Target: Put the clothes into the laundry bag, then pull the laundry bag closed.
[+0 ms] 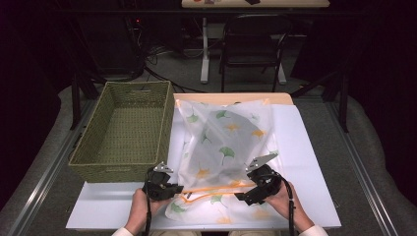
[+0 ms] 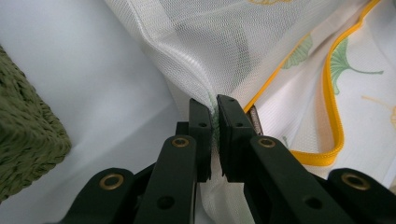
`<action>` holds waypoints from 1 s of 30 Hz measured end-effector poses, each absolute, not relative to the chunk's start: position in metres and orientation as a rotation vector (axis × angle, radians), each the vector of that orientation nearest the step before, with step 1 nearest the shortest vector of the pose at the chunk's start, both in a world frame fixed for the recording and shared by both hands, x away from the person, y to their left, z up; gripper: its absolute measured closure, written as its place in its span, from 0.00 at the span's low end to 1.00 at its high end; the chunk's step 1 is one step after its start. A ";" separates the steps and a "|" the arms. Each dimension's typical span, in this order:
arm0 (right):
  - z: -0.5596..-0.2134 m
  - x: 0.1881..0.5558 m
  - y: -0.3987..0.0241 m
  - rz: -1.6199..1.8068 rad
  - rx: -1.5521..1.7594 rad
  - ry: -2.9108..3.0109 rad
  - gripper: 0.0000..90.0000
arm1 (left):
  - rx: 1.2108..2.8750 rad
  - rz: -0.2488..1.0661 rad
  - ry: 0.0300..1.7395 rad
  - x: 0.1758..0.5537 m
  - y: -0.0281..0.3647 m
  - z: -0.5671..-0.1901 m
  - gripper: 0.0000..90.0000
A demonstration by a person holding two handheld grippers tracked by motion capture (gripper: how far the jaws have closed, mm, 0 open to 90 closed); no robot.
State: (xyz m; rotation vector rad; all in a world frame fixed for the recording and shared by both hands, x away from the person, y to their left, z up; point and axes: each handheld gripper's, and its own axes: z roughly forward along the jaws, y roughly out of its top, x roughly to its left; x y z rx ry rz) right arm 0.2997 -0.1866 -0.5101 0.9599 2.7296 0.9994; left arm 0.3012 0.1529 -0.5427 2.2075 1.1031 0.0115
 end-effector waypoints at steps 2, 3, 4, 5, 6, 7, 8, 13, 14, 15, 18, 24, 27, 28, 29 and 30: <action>-0.511 0.298 -0.182 1.020 0.968 2.728 0.05 | 2.208 0.010 1.095 0.301 0.155 -0.541 0.95; -0.511 0.298 -0.181 1.041 0.990 2.719 0.05 | 2.199 0.005 1.098 0.301 0.155 -0.541 0.95; -0.512 0.298 -0.180 1.057 1.019 2.710 0.05 | 2.193 0.007 1.095 0.300 0.155 -0.540 0.95; -0.512 0.298 -0.180 1.057 1.019 2.710 0.05 | 2.193 0.007 1.095 0.300 0.155 -0.540 0.95; -0.512 0.297 -0.179 1.057 1.024 2.703 0.06 | 2.182 0.013 1.099 0.299 0.155 -0.539 0.95; -0.511 0.296 -0.177 1.039 1.030 2.693 0.07 | 2.182 0.013 1.094 0.299 0.156 -0.538 0.95; -0.511 0.295 -0.174 1.024 1.036 2.686 0.09 | 2.187 0.015 1.076 0.299 0.157 -0.537 0.95; -0.506 0.293 -0.168 0.970 1.017 2.714 0.10 | 2.167 0.011 1.071 0.297 0.156 -0.535 0.94; -0.506 0.293 -0.166 0.971 1.030 2.714 0.10 | 2.162 0.008 1.070 0.297 0.156 -0.534 0.94; -0.505 0.293 -0.164 0.972 1.026 2.715 0.10 | 2.162 0.008 1.070 0.297 0.156 -0.534 0.94; -0.504 0.290 -0.158 0.948 1.006 2.739 0.09 | 2.157 0.005 1.062 0.295 0.155 -0.533 0.94; -0.502 0.286 -0.148 0.963 0.989 2.774 0.04 | 2.157 -0.005 1.051 0.295 0.155 -0.531 0.94; -0.502 0.284 -0.140 0.961 0.970 2.793 0.04 | 2.152 -0.004 1.056 0.295 0.155 -0.530 0.95; -0.502 0.283 -0.137 0.960 0.957 2.800 0.04 | 2.146 -0.004 1.058 0.294 0.155 -0.530 0.95; -0.501 0.282 -0.133 0.950 0.952 2.808 0.04 | 2.143 -0.001 1.059 0.294 0.155 -0.530 0.94; -0.501 0.282 -0.130 0.949 0.932 2.808 0.05 | 2.140 -0.002 1.060 0.294 0.155 -0.529 0.95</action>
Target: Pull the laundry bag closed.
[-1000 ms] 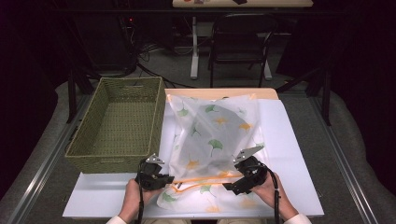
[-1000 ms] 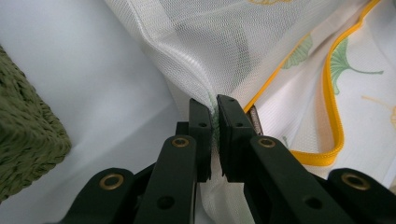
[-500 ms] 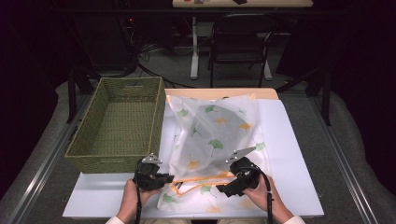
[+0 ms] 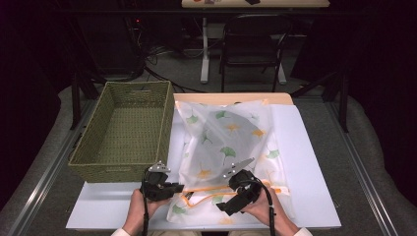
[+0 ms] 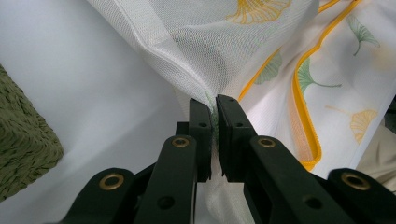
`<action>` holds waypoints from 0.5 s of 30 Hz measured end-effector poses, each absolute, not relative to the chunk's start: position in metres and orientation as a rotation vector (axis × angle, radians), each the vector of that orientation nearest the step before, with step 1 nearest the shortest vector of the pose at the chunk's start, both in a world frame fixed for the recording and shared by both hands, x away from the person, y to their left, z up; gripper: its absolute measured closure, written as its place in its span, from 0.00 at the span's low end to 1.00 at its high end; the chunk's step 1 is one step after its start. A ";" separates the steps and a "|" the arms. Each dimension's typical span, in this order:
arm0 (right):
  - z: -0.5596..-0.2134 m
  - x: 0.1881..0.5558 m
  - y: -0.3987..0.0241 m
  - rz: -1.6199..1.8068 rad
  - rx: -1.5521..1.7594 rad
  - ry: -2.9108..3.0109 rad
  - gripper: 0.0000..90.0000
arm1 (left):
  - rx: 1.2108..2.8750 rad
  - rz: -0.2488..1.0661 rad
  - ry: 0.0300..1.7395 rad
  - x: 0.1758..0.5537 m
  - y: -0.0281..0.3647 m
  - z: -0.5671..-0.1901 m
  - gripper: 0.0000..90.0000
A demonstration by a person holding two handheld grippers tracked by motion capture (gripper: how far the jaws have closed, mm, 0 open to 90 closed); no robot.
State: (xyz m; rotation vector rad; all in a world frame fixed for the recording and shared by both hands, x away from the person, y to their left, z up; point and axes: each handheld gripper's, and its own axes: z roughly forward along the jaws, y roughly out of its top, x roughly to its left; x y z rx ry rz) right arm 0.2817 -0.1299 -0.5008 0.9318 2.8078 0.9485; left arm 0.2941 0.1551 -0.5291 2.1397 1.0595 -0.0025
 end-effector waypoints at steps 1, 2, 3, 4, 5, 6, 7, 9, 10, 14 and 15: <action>-0.500 0.281 -0.126 0.949 0.928 2.813 0.06 | 2.142 -0.004 1.058 0.294 0.155 -0.528 0.94; -0.499 0.280 -0.123 0.947 0.932 2.818 0.08 | 2.147 -0.002 1.054 0.294 0.155 -0.528 0.95; -0.499 0.279 -0.119 0.945 0.928 2.820 0.10 | 2.144 -0.003 1.055 0.294 0.155 -0.528 0.94; -0.499 0.279 -0.116 0.943 0.916 2.824 0.12 | 2.144 -0.004 1.059 0.294 0.155 -0.528 0.95; -0.499 0.279 -0.112 0.935 0.900 2.826 0.14 | 2.144 -0.004 1.059 0.294 0.155 -0.528 0.95; -0.500 0.279 -0.108 0.934 0.887 2.827 0.16 | 2.143 -0.005 1.062 0.294 0.153 -0.528 0.95; -0.500 0.279 -0.105 0.933 0.884 2.827 0.17 | 2.156 -0.002 1.053 0.294 0.153 -0.528 0.95; -0.500 0.279 -0.099 0.933 0.882 2.828 0.19 | 2.157 -0.002 1.050 0.294 0.153 -0.528 0.95; -0.500 0.279 -0.096 0.942 0.882 2.827 0.21 | 2.154 -0.004 1.056 0.294 0.153 -0.528 0.95; -0.501 0.282 -0.082 0.979 0.889 2.836 0.26 | 2.156 -0.004 1.055 0.294 0.153 -0.528 0.94; -0.502 0.282 -0.078 0.976 0.894 2.841 0.27 | 2.158 -0.006 1.055 0.294 0.153 -0.528 0.94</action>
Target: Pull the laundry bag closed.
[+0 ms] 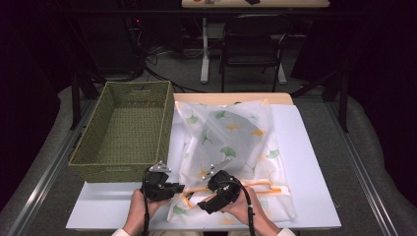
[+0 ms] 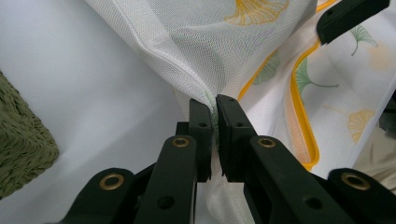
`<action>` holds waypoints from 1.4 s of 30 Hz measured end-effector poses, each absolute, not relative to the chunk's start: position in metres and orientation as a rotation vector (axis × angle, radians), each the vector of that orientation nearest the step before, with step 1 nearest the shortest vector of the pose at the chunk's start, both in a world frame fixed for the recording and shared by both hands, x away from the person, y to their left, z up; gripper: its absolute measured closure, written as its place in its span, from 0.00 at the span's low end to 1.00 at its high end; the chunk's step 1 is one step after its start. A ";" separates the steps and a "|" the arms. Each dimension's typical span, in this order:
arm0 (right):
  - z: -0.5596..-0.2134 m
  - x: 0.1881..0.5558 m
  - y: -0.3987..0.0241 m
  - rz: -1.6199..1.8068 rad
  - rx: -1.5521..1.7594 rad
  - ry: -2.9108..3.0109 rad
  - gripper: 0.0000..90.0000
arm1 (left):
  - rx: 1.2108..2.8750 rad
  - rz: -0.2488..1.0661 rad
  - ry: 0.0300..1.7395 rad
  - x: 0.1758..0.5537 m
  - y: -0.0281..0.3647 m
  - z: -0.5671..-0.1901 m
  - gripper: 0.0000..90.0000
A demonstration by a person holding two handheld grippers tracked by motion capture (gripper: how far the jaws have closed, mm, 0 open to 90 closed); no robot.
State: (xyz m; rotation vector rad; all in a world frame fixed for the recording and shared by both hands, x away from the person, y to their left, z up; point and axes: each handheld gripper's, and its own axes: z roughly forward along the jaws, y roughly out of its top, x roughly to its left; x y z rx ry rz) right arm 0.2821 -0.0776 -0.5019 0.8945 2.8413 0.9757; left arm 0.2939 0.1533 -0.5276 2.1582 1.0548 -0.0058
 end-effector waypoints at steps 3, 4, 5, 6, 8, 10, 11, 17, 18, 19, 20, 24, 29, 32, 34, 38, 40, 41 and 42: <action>-0.507 0.283 -0.066 0.954 0.869 2.858 0.32 | 2.175 -0.035 1.068 0.295 0.154 -0.529 0.89; -0.510 0.285 -0.064 0.946 0.876 2.866 0.33 | 2.181 -0.049 1.076 0.296 0.154 -0.530 0.86; -0.513 0.286 -0.063 0.931 0.882 2.875 0.34 | 2.180 -0.063 1.090 0.296 0.155 -0.531 0.84; -0.516 0.287 -0.063 0.925 0.879 2.877 0.34 | 2.185 -0.073 1.095 0.296 0.156 -0.532 0.84; -0.518 0.288 -0.062 0.918 0.883 2.883 0.35 | 2.196 -0.097 1.111 0.296 0.160 -0.534 0.82; -0.519 0.287 -0.061 0.922 0.894 2.883 0.35 | 2.205 -0.116 1.122 0.296 0.163 -0.536 0.84; -0.519 0.287 -0.060 0.925 0.876 2.880 0.35 | 2.208 -0.121 1.122 0.296 0.165 -0.536 0.86; -0.519 0.285 -0.052 0.925 0.872 2.881 0.36 | 2.204 -0.141 1.119 0.297 0.167 -0.537 0.95; -0.519 0.284 -0.050 0.924 0.872 2.884 0.36 | 2.209 -0.142 1.116 0.297 0.166 -0.538 0.95; -0.520 0.285 -0.049 0.930 0.878 2.886 0.36 | 2.202 -0.143 1.114 0.297 0.167 -0.538 1.00; -0.520 0.285 -0.047 0.926 0.874 2.881 0.37 | 2.199 -0.148 1.113 0.297 0.167 -0.538 1.00; -0.521 0.287 -0.041 0.944 0.904 2.867 0.39 | 2.194 -0.151 1.107 0.297 0.167 -0.537 1.00; -0.524 0.290 -0.030 0.940 0.921 2.857 0.42 | 2.139 -0.178 1.107 0.296 0.169 -0.535 1.00; -0.527 0.291 -0.025 0.926 0.933 2.854 0.42 | 2.120 -0.183 1.105 0.295 0.170 -0.533 1.00; -0.530 0.293 -0.022 0.932 0.960 2.842 0.42 | 2.099 -0.198 1.101 0.293 0.170 -0.531 1.00; -0.531 0.292 -0.017 0.931 0.956 2.823 0.41 | 2.096 -0.220 1.074 0.292 0.168 -0.530 1.00; -0.531 0.291 -0.015 0.911 0.940 2.807 0.42 | 2.095 -0.214 1.066 0.291 0.167 -0.529 1.00; -0.531 0.291 -0.014 0.904 0.950 2.799 0.43 | 2.093 -0.213 1.064 0.291 0.166 -0.529 1.00; -0.531 0.291 -0.014 0.890 0.934 2.796 0.44 | 2.094 -0.212 1.062 0.291 0.166 -0.529 1.00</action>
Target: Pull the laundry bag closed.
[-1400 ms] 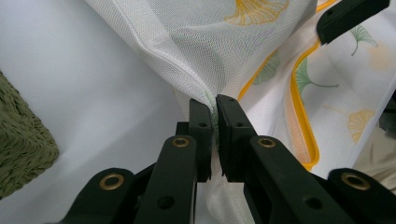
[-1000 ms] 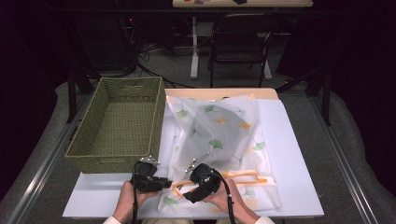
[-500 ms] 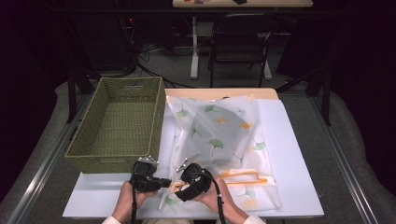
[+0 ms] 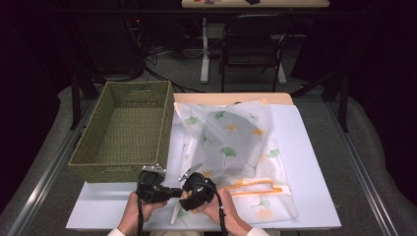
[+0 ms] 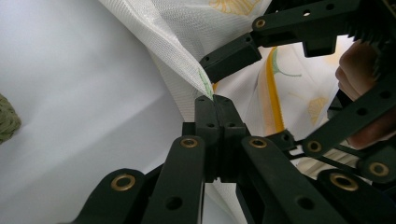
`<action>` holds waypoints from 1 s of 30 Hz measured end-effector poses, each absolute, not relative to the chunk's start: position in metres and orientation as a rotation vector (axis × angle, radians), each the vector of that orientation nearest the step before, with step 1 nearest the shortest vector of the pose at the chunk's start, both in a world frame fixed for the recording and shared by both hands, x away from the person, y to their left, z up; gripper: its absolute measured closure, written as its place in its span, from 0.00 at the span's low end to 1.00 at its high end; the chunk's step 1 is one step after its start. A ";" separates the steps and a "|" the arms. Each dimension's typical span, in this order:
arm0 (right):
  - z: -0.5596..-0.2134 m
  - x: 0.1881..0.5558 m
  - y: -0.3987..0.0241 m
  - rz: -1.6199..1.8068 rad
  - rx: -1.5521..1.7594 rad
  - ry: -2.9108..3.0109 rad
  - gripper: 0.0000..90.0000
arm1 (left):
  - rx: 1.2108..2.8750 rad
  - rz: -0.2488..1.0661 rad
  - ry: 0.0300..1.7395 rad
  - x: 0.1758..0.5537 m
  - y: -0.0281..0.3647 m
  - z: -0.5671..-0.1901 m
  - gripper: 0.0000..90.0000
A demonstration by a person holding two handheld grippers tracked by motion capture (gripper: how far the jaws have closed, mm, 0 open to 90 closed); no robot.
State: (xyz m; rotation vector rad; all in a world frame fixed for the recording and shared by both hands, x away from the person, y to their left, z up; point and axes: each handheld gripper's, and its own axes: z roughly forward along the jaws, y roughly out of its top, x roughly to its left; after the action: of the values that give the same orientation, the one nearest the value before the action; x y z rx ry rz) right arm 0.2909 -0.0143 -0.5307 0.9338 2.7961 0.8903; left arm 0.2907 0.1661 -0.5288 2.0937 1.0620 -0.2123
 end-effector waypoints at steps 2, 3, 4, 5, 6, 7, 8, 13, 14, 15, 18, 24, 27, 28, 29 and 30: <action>-0.531 0.291 -0.015 0.881 0.927 2.796 0.44 | 2.095 -0.210 1.060 0.291 0.166 -0.529 1.00; -0.530 0.290 -0.016 0.865 0.921 2.788 0.47 | 2.097 -0.208 1.057 0.291 0.167 -0.528 1.00; -0.529 0.290 -0.017 0.858 0.918 2.784 0.48 | 2.098 -0.207 1.058 0.291 0.167 -0.528 1.00; -0.528 0.289 -0.017 0.844 0.919 2.772 0.50 | 2.093 -0.206 1.063 0.290 0.167 -0.528 1.00; -0.528 0.289 -0.017 0.844 0.919 2.772 0.50 | 2.093 -0.206 1.063 0.290 0.167 -0.528 1.00; -0.528 0.289 -0.019 0.834 0.917 2.770 0.50 | 2.093 -0.206 1.063 0.290 0.167 -0.528 1.00; -0.528 0.289 -0.019 0.834 0.917 2.770 0.51 | 2.093 -0.206 1.063 0.290 0.167 -0.528 1.00; -0.528 0.289 -0.019 0.834 0.917 2.770 0.51 | 2.093 -0.205 1.053 0.291 0.167 -0.528 1.00; -0.530 0.291 -0.031 0.805 0.922 2.760 0.51 | 2.093 -0.205 1.053 0.291 0.167 -0.528 1.00; -0.529 0.289 -0.031 0.849 0.929 2.773 0.59 | 2.088 -0.212 1.054 0.290 0.167 -0.528 1.00; -0.527 0.287 -0.028 0.873 0.910 2.779 0.57 | 2.081 -0.218 1.053 0.290 0.166 -0.528 1.00; -0.529 0.286 -0.015 0.900 0.923 2.762 0.51 | 2.079 -0.223 1.044 0.290 0.166 -0.528 1.00; -0.529 0.286 -0.013 0.888 0.920 2.758 0.51 | 2.079 -0.223 1.044 0.290 0.166 -0.528 1.00; -0.529 0.286 -0.013 0.888 0.920 2.758 0.51 | 2.079 -0.223 1.044 0.290 0.166 -0.528 1.00; -0.529 0.286 -0.013 0.888 0.920 2.758 0.51 | 2.079 -0.223 1.044 0.290 0.166 -0.528 1.00; -0.529 0.286 -0.013 0.888 0.920 2.758 0.51 | 2.075 -0.224 1.044 0.289 0.166 -0.528 1.00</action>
State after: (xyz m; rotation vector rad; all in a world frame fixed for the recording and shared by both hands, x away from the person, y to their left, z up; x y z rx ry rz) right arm 0.2859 -0.0132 -0.5294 0.9198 2.7582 0.8884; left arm 0.2894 0.1655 -0.5282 2.0753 1.0436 -0.2242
